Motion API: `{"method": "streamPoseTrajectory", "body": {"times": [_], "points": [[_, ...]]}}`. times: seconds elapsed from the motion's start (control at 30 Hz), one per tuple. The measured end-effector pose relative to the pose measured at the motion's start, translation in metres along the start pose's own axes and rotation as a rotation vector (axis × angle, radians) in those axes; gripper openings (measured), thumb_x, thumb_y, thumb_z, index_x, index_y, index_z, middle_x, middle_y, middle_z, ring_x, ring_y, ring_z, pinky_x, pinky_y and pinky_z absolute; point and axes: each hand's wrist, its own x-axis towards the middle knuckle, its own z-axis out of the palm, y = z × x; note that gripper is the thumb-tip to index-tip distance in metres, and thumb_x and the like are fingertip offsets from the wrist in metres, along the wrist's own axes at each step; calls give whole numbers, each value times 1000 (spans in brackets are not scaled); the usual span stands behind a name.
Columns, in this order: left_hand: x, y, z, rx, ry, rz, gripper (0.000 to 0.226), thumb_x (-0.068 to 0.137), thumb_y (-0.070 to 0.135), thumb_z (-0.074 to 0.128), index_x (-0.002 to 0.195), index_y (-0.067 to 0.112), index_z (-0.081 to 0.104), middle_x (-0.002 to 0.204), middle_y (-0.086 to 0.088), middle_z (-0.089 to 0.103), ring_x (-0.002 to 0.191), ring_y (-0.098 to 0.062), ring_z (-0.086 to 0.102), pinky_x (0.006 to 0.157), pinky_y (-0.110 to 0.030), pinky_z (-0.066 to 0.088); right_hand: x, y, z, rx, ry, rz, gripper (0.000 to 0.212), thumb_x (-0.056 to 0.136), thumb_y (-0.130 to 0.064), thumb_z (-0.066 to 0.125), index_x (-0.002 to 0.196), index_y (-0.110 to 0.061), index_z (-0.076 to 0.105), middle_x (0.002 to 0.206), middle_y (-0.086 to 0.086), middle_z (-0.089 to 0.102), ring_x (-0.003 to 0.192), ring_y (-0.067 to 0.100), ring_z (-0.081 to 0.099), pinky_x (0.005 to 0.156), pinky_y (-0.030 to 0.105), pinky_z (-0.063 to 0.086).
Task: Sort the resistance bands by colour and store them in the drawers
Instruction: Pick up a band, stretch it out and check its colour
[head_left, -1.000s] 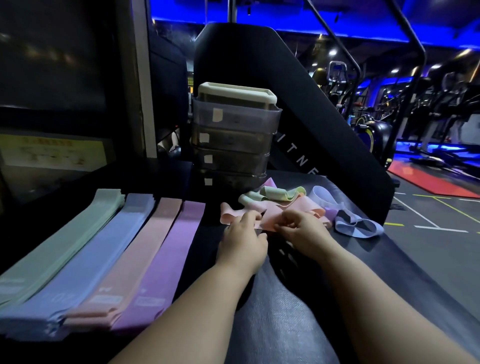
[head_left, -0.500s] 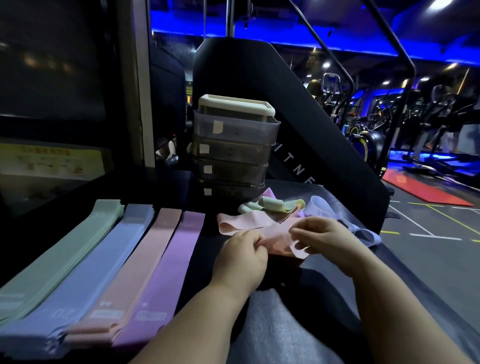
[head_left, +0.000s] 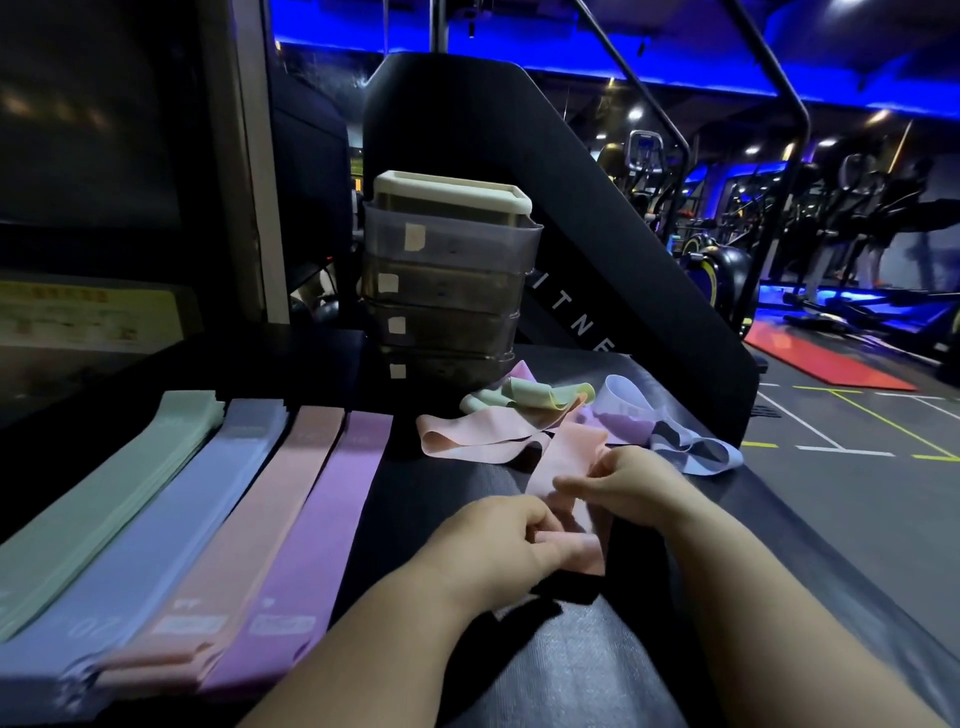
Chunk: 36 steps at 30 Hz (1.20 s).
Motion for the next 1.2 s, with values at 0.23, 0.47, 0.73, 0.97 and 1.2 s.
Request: {"method": "streamPoseTrajectory", "body": {"times": [0.23, 0.47, 0.73, 0.97, 1.2], "points": [[6, 1, -1, -27, 135, -62, 28, 90, 48, 60, 79, 23, 59, 77, 11, 65, 86, -18, 68, 83, -36, 55, -3, -12, 4, 106, -5, -114, 27, 74, -39, 78, 68, -20, 60, 59, -8, 57, 57, 5, 50, 54, 22, 36], [9, 2, -3, 334, 250, -144, 28, 92, 42, 55, 117, 29, 57, 128, 2, 53, 125, -24, 41, 102, -34, 39, -13, -16, 5, 122, 37, -64, 35, 63, -53, 78, 68, -21, 64, 52, -14, 61, 59, 2, 59, 53, 18, 41], [14, 3, -1, 391, 187, -175, 38, 94, 48, 51, 128, 33, 56, 137, 1, 48, 131, -25, 37, 104, -34, 33, -11, -20, 7, 150, -7, -91, 33, 74, -47, 78, 76, -16, 66, 67, -8, 62, 58, 3, 52, 49, 15, 37], [22, -3, -3, -58, 257, -184, 32, 96, 41, 50, 123, 27, 60, 127, 1, 63, 120, -23, 54, 103, -39, 42, -11, -23, 3, 790, -133, -94, 10, 89, -10, 68, 84, -13, 60, 69, 2, 63, 53, 7, 51, 49, 18, 42], [17, 4, -7, -361, 376, -109, 10, 90, 26, 61, 98, 25, 67, 98, 5, 72, 98, -15, 65, 91, -31, 50, -12, -25, 4, 799, -200, -81, 15, 84, -16, 74, 90, -12, 61, 67, 1, 60, 54, 8, 50, 52, 21, 44]]}}
